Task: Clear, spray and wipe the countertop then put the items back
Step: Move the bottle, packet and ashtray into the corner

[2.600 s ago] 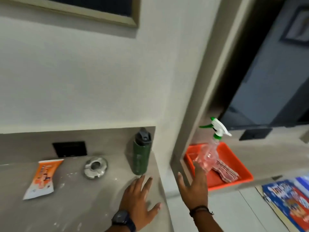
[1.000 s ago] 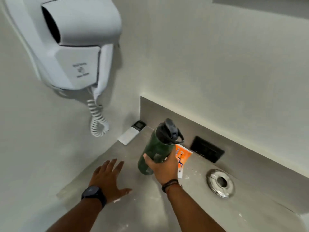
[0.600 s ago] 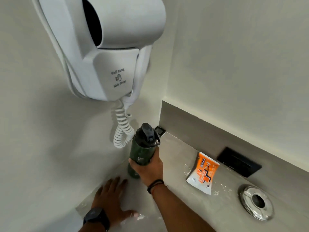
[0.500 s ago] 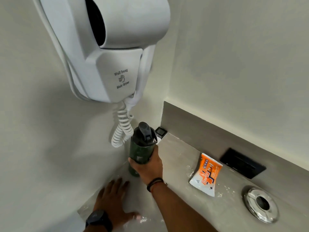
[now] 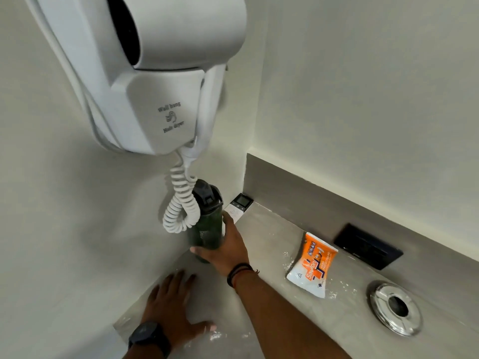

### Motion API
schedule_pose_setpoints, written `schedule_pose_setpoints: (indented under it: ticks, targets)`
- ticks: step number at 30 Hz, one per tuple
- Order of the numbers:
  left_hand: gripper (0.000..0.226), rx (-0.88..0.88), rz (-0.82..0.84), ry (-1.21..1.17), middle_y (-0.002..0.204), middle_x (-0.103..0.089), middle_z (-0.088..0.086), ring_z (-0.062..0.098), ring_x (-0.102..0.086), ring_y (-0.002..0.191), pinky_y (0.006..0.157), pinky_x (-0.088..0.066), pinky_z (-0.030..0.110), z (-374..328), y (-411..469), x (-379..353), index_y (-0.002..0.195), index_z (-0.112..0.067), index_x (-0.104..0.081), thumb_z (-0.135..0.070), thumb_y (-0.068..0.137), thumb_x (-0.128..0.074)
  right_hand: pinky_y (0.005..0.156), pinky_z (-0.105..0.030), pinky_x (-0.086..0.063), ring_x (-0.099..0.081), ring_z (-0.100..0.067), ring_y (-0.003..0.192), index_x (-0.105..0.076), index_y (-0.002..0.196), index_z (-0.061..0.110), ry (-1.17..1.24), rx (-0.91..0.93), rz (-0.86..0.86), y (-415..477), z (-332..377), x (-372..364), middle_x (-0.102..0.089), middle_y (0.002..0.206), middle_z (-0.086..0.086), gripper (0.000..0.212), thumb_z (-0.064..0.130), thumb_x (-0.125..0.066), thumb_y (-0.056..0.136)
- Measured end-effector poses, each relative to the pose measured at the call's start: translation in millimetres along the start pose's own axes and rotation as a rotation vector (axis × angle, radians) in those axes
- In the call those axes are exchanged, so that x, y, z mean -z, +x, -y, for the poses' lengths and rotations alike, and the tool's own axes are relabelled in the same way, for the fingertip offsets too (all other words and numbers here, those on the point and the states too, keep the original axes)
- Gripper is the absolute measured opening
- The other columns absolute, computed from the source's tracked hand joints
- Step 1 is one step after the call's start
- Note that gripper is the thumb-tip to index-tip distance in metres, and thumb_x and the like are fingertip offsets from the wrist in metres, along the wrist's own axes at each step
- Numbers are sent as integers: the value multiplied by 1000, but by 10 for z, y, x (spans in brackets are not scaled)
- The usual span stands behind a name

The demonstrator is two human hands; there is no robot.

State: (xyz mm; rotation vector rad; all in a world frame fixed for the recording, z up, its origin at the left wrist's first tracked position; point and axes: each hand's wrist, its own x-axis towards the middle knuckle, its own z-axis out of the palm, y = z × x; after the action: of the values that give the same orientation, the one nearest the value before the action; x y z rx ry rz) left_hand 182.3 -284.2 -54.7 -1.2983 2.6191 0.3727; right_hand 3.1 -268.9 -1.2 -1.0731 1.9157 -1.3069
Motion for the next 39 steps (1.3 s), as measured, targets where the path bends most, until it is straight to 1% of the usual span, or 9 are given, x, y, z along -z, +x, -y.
schedule_pose_setpoints:
  ticks: [2,6,9,12,16,21,27,33,39]
  targets:
    - [129,-25,-21,-16,163,0,-6,20,-2,148,120,-9,40,-132,-5,35,152,-37,2,-104,45,-25,107,-23,-29,-32,-8,136,-20,147,37,-45,-37,-23,-99,-43,141,-32,152,11,114,68,-78,53]
    - [116,-146,-73,-24,162,-8,-4,20,-10,147,119,-14,38,-604,37,166,152,-36,-6,-100,56,-23,109,-21,-25,-29,-7,138,-22,147,34,-143,-74,-216,-404,-158,651,-31,153,12,104,76,-64,62]
    - [108,-199,-114,-76,161,-10,-3,20,-13,146,118,-19,38,-1124,96,270,152,-35,-11,-94,63,-32,105,-23,-34,-48,-18,124,-47,135,17,-234,14,-485,-725,-320,1265,-54,134,-2,83,61,-70,69]
    - [102,-210,-159,-141,160,-15,-2,21,-16,144,116,-24,38,-1670,142,318,151,-35,-16,-86,69,-48,105,-40,-39,-51,-30,122,-52,131,9,-361,-75,-608,-1054,-586,1912,-58,129,-13,75,43,-81,70]
    - [101,-200,-180,-256,157,-25,2,23,-26,140,108,-36,38,-2347,273,283,150,-31,-24,-77,68,-62,101,-43,-42,-48,-32,122,-48,134,13,-528,-263,-625,-1420,-979,2624,-55,131,-14,87,58,-75,65]
    - [109,-91,-80,-252,154,-26,5,29,-32,136,107,-35,44,-2878,598,154,148,-34,-16,-84,62,-59,98,-43,-43,-44,-28,125,-38,135,30,-802,-424,-528,-1606,-1373,2965,-49,134,-4,100,87,-53,55]
    - [100,-83,-7,-188,135,-45,6,30,-45,120,98,-37,44,-3085,833,38,148,-31,-13,-69,70,-62,95,-41,-41,-44,-26,123,-34,136,37,-911,-524,-440,-1582,-1618,2949,-44,138,-1,94,87,-47,57]
    - [82,-144,-53,-174,121,-54,3,28,-52,107,87,-42,40,-2889,985,113,144,-32,-21,-48,76,-63,78,-45,-49,-56,-39,93,-58,111,22,-831,-387,-588,-1488,-1607,2789,-60,108,-12,79,62,-76,46]
    - [73,-97,-271,-153,120,-57,6,33,-55,106,84,-44,41,-2335,1296,566,139,-31,-36,-47,74,-66,86,-43,-49,-57,-31,99,-59,110,16,-683,40,-548,-903,-1138,2224,-60,111,-8,70,55,-71,53]
